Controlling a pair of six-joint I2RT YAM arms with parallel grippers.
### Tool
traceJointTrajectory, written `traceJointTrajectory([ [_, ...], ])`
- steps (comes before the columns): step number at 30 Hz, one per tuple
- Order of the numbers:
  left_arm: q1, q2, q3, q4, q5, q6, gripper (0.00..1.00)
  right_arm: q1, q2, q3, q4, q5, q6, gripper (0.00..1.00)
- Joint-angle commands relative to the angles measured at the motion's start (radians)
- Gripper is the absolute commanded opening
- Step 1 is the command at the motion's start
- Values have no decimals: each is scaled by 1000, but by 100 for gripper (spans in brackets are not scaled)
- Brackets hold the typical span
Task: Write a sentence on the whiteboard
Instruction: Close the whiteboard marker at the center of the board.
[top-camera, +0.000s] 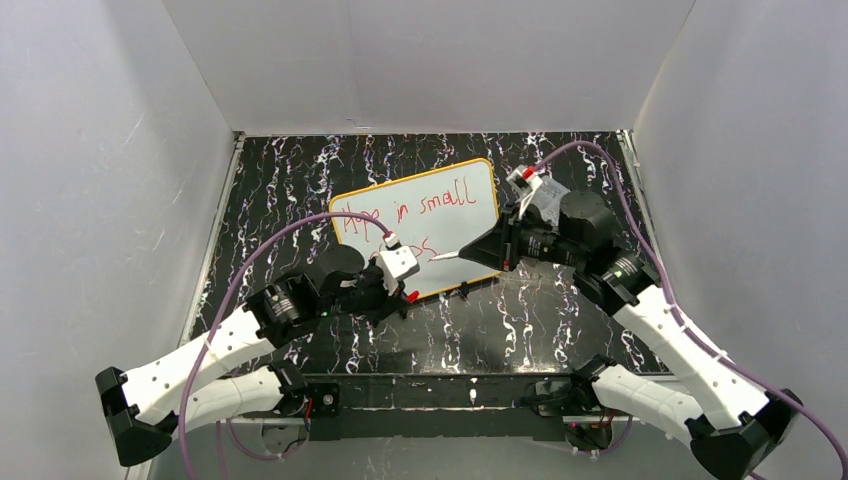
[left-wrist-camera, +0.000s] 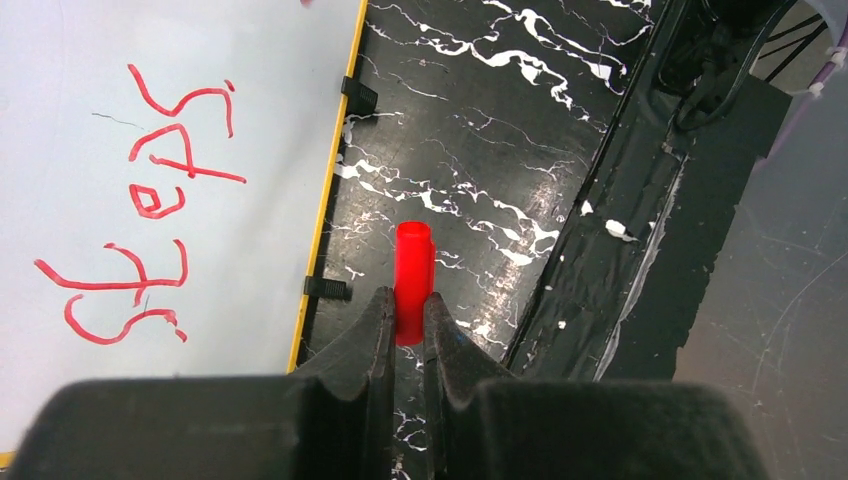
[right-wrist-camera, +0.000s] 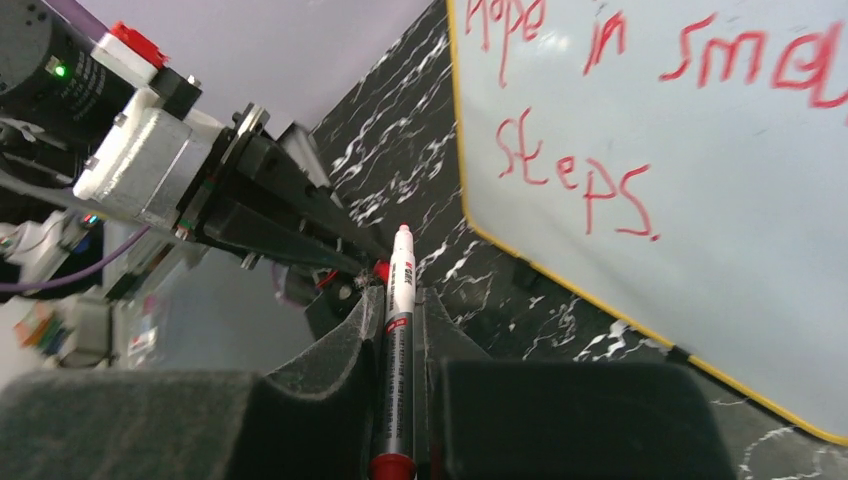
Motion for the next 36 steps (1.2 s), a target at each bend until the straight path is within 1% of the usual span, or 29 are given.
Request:
traceJointTrajectory([
  [1,7,-48,-14,7,12,55,0,-3,55,73,-15,-179,16,1],
  [4,7,-50,-19,20,33,46,0,-2,75,63,-21,-213,13,1],
  [13,7,-39,-16,23,37,45,0,-2,100,40,-29,-281,15,1],
  [36,7,-30,-14,37,69,40,0,4,147,-4,-18,-290,1,1],
])
